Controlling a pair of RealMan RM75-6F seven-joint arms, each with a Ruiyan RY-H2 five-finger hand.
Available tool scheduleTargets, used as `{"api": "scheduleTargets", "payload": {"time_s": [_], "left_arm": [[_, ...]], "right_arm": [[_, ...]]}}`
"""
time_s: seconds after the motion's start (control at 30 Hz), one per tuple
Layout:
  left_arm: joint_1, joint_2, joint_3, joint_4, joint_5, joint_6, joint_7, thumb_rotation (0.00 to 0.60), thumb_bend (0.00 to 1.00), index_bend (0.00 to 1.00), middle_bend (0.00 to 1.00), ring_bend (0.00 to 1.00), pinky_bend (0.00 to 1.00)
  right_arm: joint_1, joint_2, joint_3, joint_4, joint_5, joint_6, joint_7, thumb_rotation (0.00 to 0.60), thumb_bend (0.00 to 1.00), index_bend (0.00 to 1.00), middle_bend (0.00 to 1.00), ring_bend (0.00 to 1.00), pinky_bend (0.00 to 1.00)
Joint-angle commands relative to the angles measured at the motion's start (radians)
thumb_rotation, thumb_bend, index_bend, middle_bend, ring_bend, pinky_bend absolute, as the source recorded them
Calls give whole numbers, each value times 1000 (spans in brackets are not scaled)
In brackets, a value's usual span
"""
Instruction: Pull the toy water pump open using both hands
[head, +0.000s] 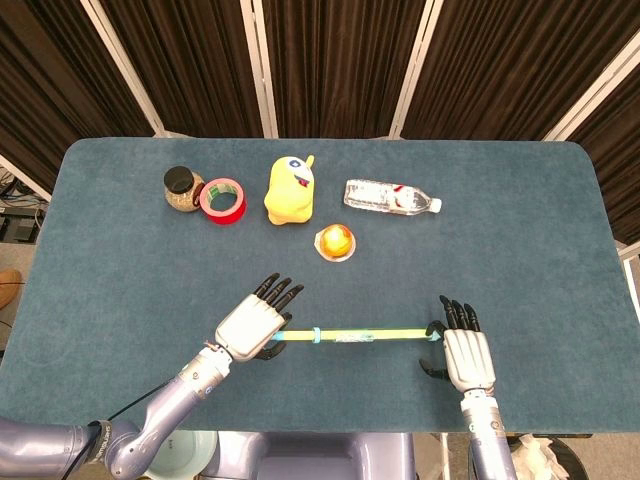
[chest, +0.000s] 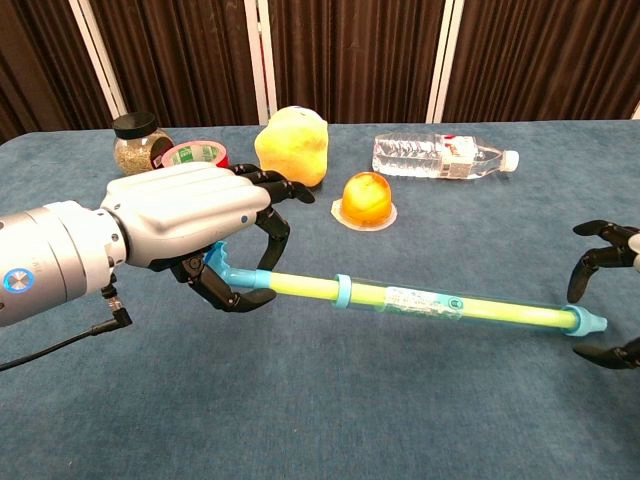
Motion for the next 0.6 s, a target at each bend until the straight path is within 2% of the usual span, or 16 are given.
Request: {"api": "scheduleTargets", "payload": {"time_s": [0.03, 0.17, 0.37, 0.6], "left_arm": [[-3, 4, 2, -7, 2, 0, 3, 600, 391, 598, 45, 0, 14], [-8, 7, 1, -14, -1, 0, 4, 600, 392, 598, 45, 0, 14], [-13, 5, 4, -20, -5, 2, 9, 600, 391, 600, 45, 0, 14], [-18, 1, 3, -19, -13, 6, 13, 600, 391, 602, 45, 0, 14]], "right_arm": [[10, -19, 17, 13, 22, 3, -12, 600, 304, 443, 73, 7, 0], [23, -32, 32, 23, 41, 3, -19, 600, 313, 443, 73, 7, 0], [39, -48, 45, 29, 64, 0, -27, 600, 379, 445, 73, 7, 0], [44, -50, 34, 34, 91, -2, -43, 600, 420, 444, 72, 5, 0]]}}
